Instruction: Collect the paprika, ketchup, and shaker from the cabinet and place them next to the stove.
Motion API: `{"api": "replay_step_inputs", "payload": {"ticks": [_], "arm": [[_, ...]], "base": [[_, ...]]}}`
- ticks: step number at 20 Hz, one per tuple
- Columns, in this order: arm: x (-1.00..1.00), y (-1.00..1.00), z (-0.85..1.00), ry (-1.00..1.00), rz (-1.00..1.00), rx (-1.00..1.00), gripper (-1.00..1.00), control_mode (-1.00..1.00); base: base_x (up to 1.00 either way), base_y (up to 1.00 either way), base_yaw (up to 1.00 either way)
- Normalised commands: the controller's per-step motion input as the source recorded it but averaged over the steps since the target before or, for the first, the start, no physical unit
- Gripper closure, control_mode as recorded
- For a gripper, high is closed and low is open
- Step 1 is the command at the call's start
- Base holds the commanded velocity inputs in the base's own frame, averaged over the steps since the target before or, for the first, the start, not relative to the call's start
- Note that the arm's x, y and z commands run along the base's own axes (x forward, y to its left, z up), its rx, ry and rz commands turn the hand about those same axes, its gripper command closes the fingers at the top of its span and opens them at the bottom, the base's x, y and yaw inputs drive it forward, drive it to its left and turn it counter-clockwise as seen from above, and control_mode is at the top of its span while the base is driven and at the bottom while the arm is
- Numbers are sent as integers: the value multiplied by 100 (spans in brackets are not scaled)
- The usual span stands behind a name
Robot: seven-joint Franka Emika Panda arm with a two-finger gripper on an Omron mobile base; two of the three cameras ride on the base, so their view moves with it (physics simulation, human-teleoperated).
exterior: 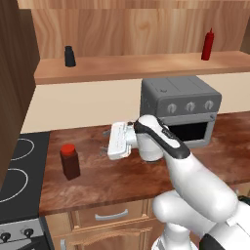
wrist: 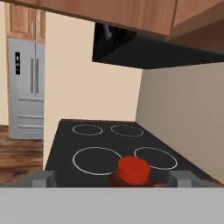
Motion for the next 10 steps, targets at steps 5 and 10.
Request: {"api": "replay_step_inputs", "payload": {"ticks": [5, 10], "arm": [[-40, -51, 100, 5, -22, 0, -100, -100], [-34, -62, 100, 17, -28, 0, -100, -100]], "base": [[0, 0, 0], [0, 0, 0]]}}
